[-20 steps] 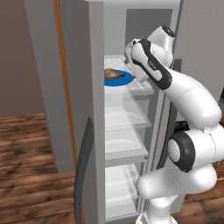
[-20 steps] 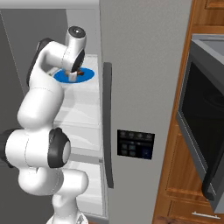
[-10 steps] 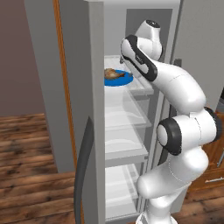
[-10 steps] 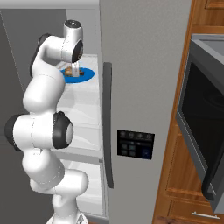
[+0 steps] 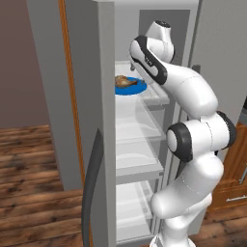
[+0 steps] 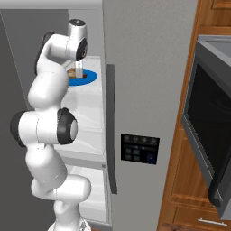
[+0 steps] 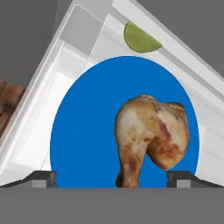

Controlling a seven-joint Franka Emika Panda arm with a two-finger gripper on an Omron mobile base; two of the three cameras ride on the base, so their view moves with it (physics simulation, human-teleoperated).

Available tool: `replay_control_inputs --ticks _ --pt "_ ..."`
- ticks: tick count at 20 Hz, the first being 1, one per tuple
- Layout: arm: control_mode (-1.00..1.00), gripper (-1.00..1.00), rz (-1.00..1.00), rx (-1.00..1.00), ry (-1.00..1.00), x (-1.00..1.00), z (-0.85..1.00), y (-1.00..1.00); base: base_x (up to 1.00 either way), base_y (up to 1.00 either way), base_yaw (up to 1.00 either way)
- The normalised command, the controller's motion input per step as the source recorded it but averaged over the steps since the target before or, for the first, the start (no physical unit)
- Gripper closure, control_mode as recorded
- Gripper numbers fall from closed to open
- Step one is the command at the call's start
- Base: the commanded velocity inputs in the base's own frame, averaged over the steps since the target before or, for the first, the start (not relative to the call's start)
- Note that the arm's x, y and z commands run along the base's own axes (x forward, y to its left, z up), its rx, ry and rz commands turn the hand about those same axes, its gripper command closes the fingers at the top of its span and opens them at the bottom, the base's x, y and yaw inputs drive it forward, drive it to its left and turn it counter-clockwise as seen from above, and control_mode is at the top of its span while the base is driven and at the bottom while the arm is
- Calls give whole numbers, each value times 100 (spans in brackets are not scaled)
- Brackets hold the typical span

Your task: Transport the chicken drumstick from the fridge to the microwave and turn on the microwave.

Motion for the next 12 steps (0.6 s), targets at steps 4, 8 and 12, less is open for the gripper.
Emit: replay_control_inputs --ticks 4,8,12 --pt "-100 -100 -5 0 8 1 -35 0 0 0 0" --pt "-100 -100 -4 0 0 19 -6 0 0 0 0" --pt "-100 -100 -1 0 0 31 0 0 0 0 0"
